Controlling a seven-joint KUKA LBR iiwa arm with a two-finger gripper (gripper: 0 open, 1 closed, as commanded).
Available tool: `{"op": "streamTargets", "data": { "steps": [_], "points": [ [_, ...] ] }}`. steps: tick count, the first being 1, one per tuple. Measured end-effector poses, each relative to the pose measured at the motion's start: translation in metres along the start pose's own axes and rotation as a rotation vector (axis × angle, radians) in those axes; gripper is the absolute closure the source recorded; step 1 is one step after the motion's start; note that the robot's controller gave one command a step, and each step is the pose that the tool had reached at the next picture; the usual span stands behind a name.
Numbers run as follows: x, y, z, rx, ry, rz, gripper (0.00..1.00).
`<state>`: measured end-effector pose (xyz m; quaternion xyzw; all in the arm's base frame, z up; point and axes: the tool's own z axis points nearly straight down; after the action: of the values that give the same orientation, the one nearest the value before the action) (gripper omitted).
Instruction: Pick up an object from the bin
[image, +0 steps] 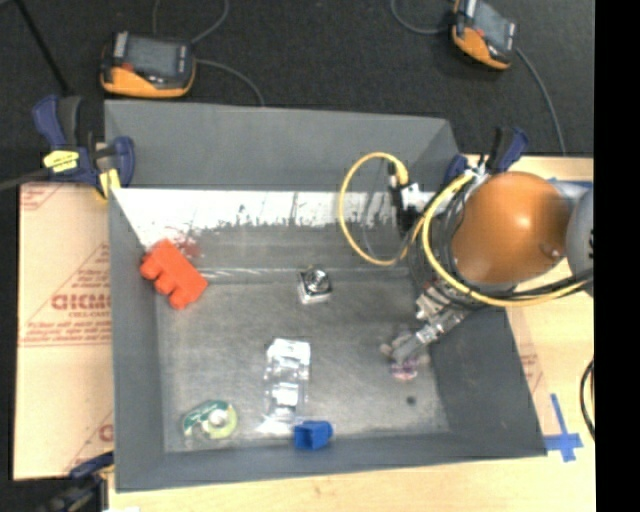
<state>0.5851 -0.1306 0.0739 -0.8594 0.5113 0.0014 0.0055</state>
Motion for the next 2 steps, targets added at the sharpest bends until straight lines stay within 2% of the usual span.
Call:
{"op": "streamTargets", "data": {
  "steps": [1,2],
  "points": [
    [-0.0056,0.0140,0.0006,0.007,-0.001,-0.328,0.00],
    [-0.0052,0.0137,-0.0005,0.006,-0.001,-0.324,1.00]
  ]
}}
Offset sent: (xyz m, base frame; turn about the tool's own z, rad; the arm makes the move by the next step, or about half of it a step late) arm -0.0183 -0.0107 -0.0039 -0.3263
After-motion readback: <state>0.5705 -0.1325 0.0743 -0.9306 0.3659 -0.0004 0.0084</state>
